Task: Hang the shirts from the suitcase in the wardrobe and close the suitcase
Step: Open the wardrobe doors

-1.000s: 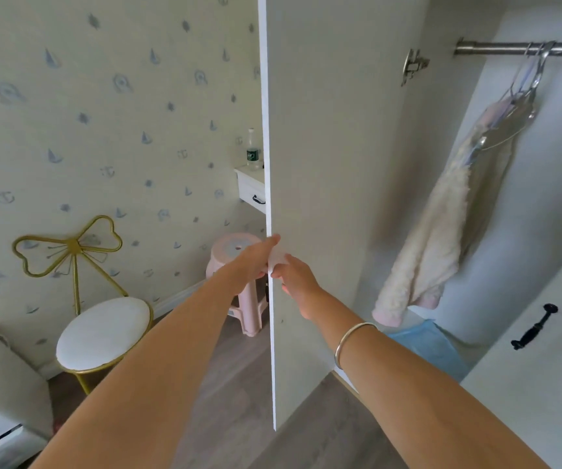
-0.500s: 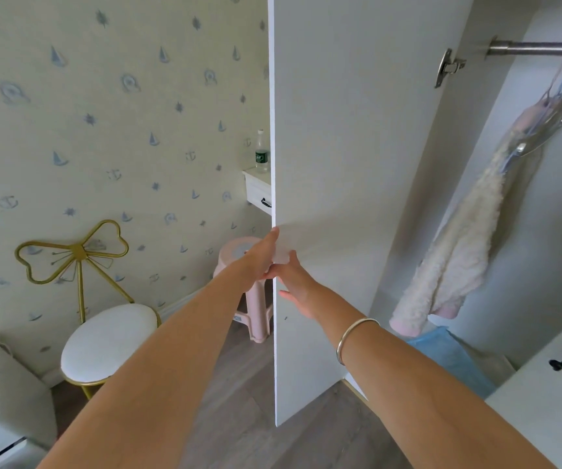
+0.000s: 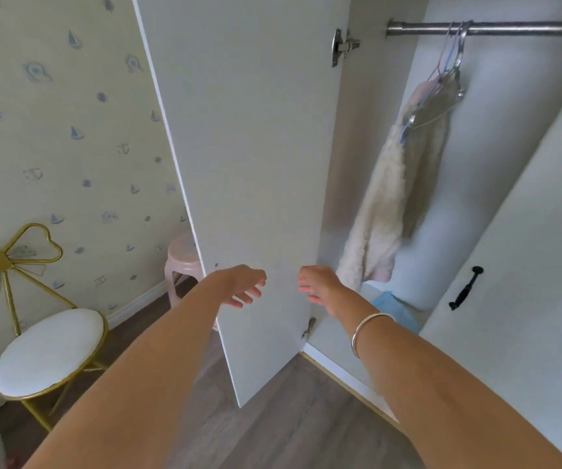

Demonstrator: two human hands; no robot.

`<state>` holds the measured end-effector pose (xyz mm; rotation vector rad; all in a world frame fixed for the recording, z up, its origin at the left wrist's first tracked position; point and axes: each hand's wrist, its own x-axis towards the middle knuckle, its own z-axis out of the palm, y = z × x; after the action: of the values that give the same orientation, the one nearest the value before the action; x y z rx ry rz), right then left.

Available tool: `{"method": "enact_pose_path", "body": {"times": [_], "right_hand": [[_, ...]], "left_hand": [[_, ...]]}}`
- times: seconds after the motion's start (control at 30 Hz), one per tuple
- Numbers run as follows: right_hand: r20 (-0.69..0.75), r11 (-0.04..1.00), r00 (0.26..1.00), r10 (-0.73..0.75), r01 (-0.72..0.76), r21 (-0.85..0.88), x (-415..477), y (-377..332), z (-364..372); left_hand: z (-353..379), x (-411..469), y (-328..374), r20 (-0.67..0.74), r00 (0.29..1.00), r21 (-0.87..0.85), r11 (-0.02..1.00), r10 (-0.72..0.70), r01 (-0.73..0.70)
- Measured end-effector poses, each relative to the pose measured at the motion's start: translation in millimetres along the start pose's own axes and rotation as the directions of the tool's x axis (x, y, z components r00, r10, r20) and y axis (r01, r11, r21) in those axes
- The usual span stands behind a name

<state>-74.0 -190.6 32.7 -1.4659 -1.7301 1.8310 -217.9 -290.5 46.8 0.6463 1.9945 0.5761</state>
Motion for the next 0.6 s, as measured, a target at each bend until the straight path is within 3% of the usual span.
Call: {"method": "enact_pose_path", "body": {"times": [0.17,0.3,0.5,0.6], "right_hand": [[-0.177,0.997,0.984,0.006,0.009,0.083,7.0,30.1,-85.9],[-0.413,0.988,0.910,0.046,0.019,0.151,-11.2,46.5,-166.1],[-0.594,0.979,0.792,0.141,-0.024,0.201,-7.4,65.5,-239.3],[-0.616,0.964,0.759,0.212,-0.060,0.257,8.3,65.7,-254.1]], "left_hand": [[85.2,1.8,77.9,0.065,0.982,0.007,0.984,0.178,-0.178],[155.1,11.8,135.7,0.182,0.944,0.005,0.960,0.274,-0.279],[208.2,37.9,200.8,0.332,0.879,-0.020,0.935,0.341,-0.354],[218.5,61.9,232.2,0.350,0.852,0.034,0.904,0.389,-0.426]]}}
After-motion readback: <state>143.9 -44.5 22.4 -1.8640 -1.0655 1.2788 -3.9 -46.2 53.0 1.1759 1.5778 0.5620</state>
